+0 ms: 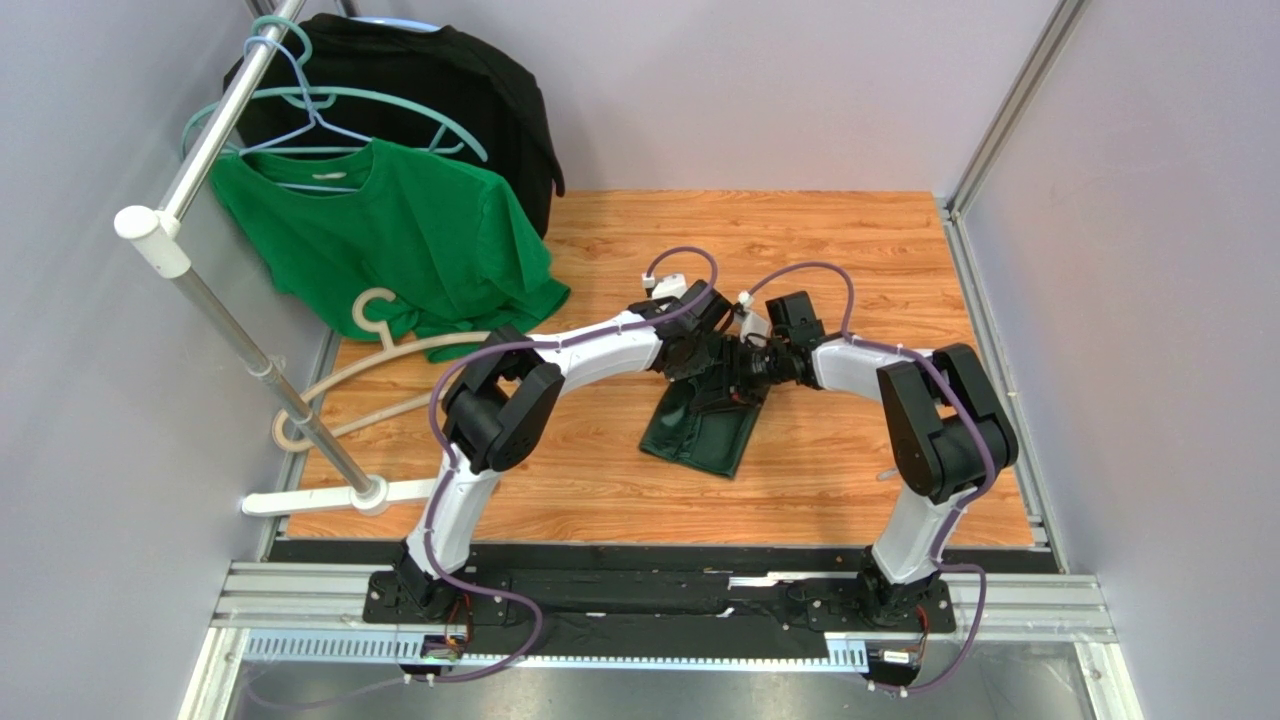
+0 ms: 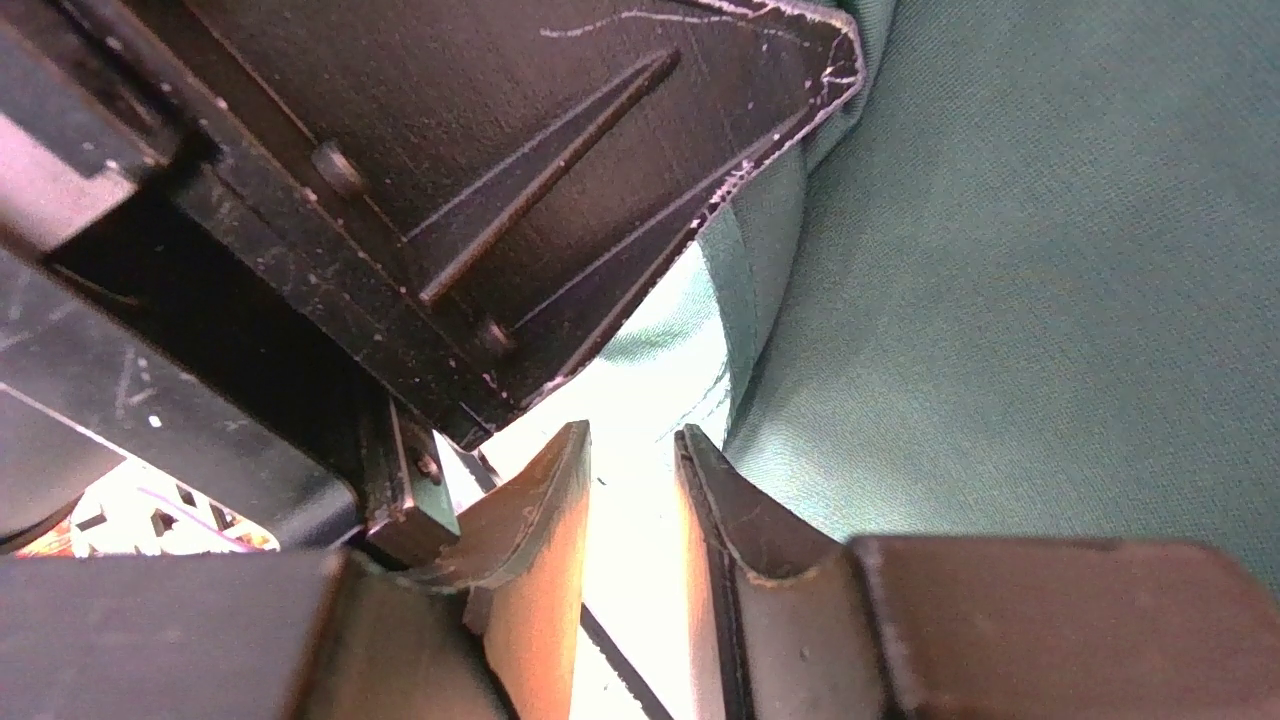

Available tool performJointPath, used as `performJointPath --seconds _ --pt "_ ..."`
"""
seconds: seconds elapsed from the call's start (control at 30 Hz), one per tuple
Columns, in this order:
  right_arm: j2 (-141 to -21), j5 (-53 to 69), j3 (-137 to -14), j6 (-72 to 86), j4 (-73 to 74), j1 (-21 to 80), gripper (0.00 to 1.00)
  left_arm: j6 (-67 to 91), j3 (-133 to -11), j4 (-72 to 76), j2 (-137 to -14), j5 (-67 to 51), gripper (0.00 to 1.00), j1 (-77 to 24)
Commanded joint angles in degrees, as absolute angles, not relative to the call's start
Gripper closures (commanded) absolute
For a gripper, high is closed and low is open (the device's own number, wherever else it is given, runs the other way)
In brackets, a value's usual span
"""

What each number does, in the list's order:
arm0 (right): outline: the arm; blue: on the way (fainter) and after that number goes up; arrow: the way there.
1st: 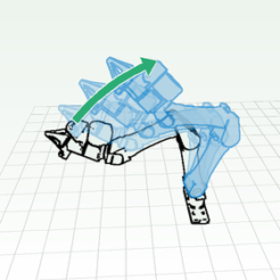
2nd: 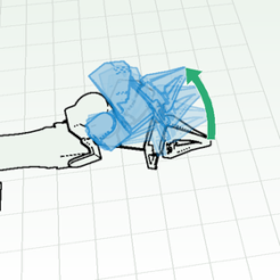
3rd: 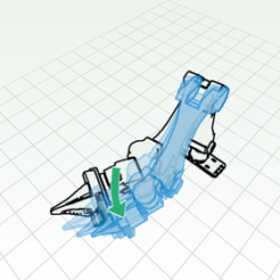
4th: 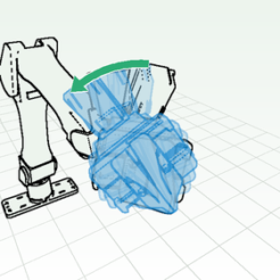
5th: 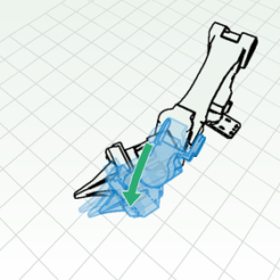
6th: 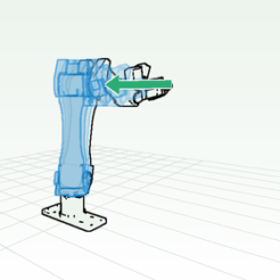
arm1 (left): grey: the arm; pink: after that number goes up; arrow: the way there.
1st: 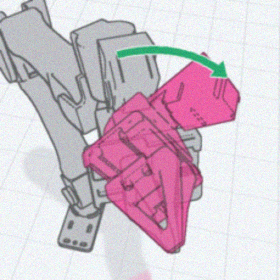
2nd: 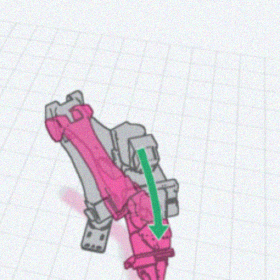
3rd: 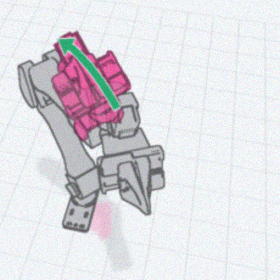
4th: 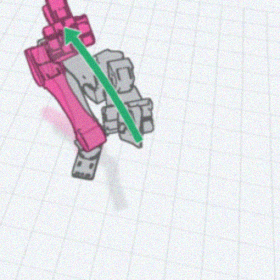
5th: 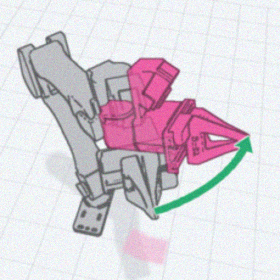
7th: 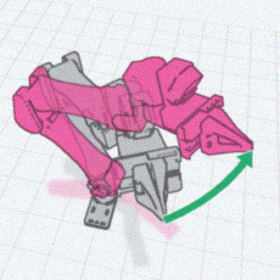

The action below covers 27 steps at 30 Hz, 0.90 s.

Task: Fold the napkin into a case and place the utensils inside
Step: Fold the lower triangle-folded napkin at the center of the board.

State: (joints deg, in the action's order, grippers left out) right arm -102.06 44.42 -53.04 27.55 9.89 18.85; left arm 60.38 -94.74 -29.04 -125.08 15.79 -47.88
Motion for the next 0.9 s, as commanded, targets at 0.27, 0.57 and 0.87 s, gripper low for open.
performJointPath --seconds 0.27,0.57,0.87 --pt "-111.6 40.3 -55.1 28.8 5.4 19.0 0.98 60.1 -87.3 -20.0 -119.9 11.0 0.89 -49.7" --pt "-111.1 36.6 -50.0 32.4 -1.2 18.9 1.00 60.5 -81.7 -15.3 -115.9 8.0 0.83 -48.8" --pt "-107.7 32.9 -43.6 33.9 -6.4 19.8 1.00 64.5 -80.4 -15.7 -114.3 1.6 0.65 -46.7"
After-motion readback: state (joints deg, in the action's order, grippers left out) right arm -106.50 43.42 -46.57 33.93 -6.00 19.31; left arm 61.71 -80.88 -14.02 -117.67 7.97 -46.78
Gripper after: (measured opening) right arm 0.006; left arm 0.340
